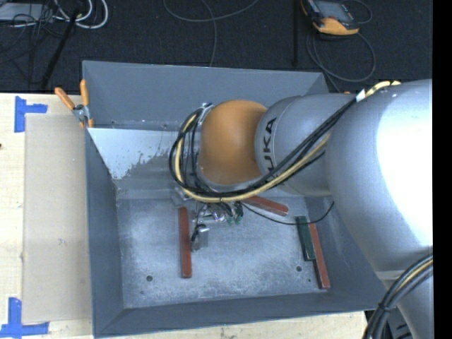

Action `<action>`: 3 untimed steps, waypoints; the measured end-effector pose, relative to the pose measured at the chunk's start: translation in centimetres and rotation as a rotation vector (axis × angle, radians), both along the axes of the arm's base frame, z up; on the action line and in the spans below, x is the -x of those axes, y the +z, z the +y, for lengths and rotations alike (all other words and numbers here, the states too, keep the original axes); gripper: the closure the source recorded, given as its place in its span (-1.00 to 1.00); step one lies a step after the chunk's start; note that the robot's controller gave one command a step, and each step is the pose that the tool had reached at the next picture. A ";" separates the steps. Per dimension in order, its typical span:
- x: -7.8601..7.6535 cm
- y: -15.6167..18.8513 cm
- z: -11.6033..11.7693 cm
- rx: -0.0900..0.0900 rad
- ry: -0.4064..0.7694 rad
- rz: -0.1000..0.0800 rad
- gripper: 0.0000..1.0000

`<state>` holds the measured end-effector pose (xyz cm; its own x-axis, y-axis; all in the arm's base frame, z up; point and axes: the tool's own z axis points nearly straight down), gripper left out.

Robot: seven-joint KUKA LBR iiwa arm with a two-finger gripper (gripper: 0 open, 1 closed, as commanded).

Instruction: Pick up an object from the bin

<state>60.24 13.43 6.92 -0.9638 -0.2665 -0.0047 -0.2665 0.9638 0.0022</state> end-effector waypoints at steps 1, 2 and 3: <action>6.8 0.4 5.5 0.003 0.596 0.006 -1.00; 6.8 0.4 5.4 0.003 0.591 0.005 1.00; 5.8 14.9 4.1 0.004 0.560 -0.006 1.00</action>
Offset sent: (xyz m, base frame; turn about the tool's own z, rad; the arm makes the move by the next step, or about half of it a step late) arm -0.0674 0.0539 0.0050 -0.5959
